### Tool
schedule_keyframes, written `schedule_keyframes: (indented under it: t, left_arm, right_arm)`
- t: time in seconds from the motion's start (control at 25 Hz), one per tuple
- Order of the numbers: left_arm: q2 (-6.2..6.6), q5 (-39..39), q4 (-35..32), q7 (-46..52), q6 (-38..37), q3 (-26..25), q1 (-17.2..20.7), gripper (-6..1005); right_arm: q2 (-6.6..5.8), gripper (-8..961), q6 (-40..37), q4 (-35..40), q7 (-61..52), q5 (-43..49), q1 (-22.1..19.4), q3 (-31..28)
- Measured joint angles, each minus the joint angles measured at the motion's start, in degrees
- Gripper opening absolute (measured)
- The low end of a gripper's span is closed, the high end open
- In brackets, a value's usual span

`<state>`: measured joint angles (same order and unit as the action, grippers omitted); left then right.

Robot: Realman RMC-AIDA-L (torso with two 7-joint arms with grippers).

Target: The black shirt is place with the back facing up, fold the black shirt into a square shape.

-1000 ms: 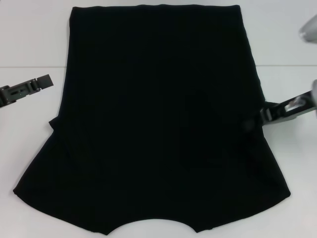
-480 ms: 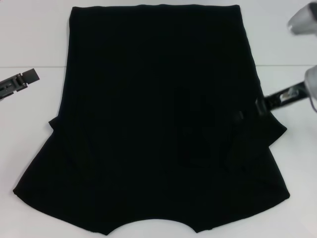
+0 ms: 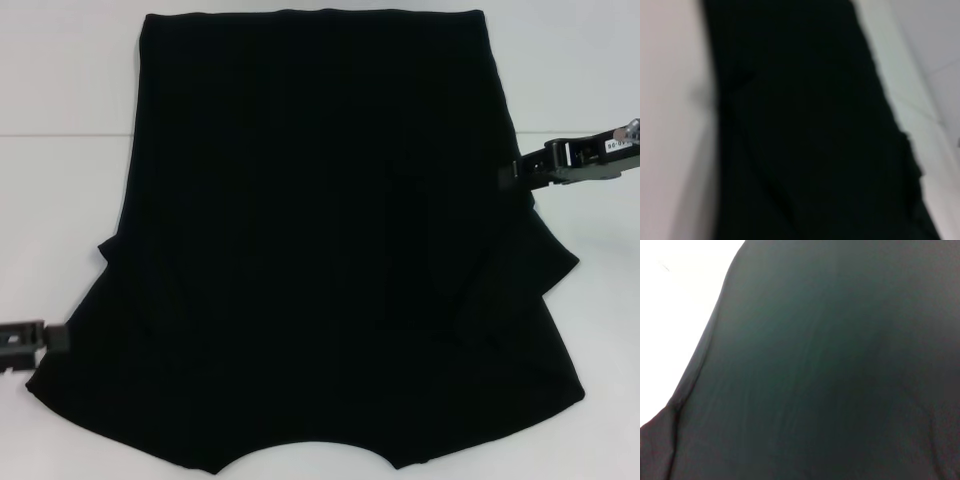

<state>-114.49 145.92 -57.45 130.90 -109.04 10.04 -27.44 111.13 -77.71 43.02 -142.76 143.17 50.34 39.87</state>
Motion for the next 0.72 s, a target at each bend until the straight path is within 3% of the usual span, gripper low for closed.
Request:
schedule_keyframes:
  t: [0.24, 0.44, 0.72]
  left_arm:
    - [-0.86, 7.67, -0.25, 3.87, 6.19, 0.49, 0.67, 873]
    - [-1.88, 8.27, 0.27, 4.07, 9.18, 0.73, 0.51, 872]
    - [-2.06, 8.41, 3.90, 4.26, 14.17, 1.74, -0.42, 867]
  right_arm:
    - [0.06, 524, 0.05, 0.05, -0.03, -0.01, 0.10, 0.01]
    - [0.06, 520, 0.11, -0.26, -0.05, -0.01, 0.04, 0.02]
    - [0.09, 515, 0.10, -0.42, -0.06, 0.00, -0.16, 0.04]
